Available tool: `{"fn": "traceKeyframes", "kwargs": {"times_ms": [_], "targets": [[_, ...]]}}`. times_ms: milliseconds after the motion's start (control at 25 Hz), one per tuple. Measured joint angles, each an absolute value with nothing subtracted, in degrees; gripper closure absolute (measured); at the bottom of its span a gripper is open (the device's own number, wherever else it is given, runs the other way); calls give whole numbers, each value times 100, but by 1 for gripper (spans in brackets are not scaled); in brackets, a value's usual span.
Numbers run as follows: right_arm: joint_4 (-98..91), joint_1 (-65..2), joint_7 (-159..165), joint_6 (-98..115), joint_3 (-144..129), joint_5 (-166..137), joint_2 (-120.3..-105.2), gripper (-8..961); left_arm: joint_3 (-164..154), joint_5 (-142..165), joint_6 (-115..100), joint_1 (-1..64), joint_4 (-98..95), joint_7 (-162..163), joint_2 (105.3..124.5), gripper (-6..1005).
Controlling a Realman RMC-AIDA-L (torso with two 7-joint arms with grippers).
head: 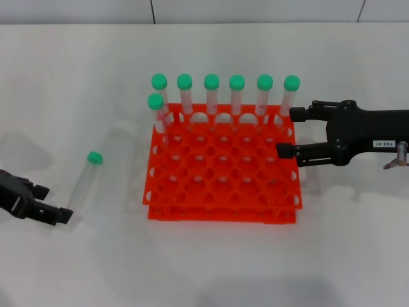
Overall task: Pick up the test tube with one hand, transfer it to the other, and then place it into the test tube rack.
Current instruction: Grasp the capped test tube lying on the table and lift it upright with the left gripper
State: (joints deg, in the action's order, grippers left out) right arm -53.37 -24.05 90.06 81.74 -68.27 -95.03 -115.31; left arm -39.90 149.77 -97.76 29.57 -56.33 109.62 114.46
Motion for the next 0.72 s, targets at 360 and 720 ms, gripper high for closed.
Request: {"fn": "traceKeyframes", "kwargs": {"times_ms": [360, 720], "targets": [[-5331, -2433, 9009, 8173, -6837, -9521, -11531, 98, -3990, 14985, -9795, 3021, -5607, 10962, 11431, 133], [-5185, -2449, 9008, 8173, -6838, -9550, -11525, 98, -3990, 15005, -9817, 3078, -5607, 10972, 11444, 142]]}}
